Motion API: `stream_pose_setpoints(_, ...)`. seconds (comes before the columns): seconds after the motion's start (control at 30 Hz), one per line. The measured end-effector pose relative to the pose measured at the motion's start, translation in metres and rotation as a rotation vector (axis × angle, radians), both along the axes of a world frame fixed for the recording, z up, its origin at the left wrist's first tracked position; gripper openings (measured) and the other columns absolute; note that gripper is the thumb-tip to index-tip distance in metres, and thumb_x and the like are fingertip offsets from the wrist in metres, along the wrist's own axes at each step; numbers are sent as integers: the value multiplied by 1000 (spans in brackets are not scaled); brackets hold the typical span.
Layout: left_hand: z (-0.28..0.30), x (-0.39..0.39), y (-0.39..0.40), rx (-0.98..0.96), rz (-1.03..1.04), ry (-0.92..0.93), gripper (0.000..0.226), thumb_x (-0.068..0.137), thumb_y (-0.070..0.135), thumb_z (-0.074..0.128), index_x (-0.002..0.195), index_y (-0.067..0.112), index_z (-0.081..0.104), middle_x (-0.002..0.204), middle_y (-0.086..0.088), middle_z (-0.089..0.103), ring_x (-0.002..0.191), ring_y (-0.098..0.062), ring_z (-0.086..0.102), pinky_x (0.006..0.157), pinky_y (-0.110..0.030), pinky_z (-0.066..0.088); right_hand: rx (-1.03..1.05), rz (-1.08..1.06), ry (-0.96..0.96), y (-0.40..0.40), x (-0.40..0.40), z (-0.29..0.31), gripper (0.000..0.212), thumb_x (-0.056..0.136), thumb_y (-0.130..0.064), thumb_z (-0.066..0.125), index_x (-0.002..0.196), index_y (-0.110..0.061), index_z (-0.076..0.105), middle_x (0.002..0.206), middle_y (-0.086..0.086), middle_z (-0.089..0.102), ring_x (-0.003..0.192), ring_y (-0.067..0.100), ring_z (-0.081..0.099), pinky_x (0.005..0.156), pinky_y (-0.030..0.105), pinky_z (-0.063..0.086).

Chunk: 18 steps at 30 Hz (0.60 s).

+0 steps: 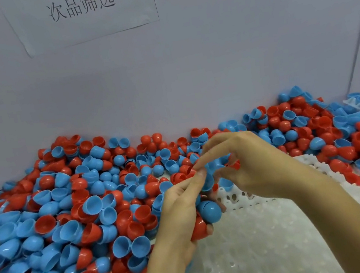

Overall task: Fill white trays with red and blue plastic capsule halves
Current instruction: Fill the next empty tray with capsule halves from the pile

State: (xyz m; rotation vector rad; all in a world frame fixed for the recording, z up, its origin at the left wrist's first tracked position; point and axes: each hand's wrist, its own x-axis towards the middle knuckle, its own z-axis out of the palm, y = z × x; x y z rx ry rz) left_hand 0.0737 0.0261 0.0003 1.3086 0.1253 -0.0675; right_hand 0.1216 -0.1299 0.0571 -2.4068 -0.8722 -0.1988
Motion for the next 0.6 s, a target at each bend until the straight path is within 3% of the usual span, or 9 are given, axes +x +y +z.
stream_pose_setpoints(0.1, -1, 0, -2, 44, 29, 6, 46, 75, 60, 68, 80, 15, 76, 73, -11, 68, 53, -18, 66, 37, -21, 39, 8, -49, 35, -6, 3, -4, 25, 86, -14, 76, 100, -35, 77, 95, -19, 71, 89, -5, 62, 77, 19, 56)
stream_pose_setpoints(0.17, -1, 1, -4, 56, 76, -12, 44, 79, 60, 68, 76, 17, 76, 73, -8, 68, 60, -20, 67, 37, -22, 40, 44, -82, 62, -8, 5, -7, 14, 87, -17, 75, 91, -30, 77, 83, -15, 72, 79, -1, 65, 75, 23, 58)
stream_pose_setpoints(0.37, -1, 2, -6, 97, 160, -96, 17, 78, 55, 68, 90, 45, 76, 97, 7, 77, 90, -21, 71, 50, -20, 47, 101, -149, 81, 0, 9, -19, 12, 88, -20, 73, 77, -21, 75, 66, -11, 70, 65, 1, 67, 66, 18, 57)
stream_pose_setpoints(0.47, -3, 4, -7, 106, 174, -109, 7, 85, 48, 68, 88, 48, 75, 99, 13, 76, 96, -21, 72, 57, -33, 55, 132, -169, 33, 9, 8, -23, 7, 87, -23, 75, 82, -24, 72, 65, -10, 68, 68, -1, 66, 62, 13, 55)
stream_pose_setpoints(0.6, -7, 7, -6, 95, 187, -130, 20, 77, 52, 68, 90, 41, 77, 101, 8, 77, 101, -19, 73, 81, -44, 62, 163, -139, 4, 13, 6, -27, 37, 87, -14, 74, 104, -34, 48, 67, -4, 66, 60, 9, 65, 55, 21, 56)
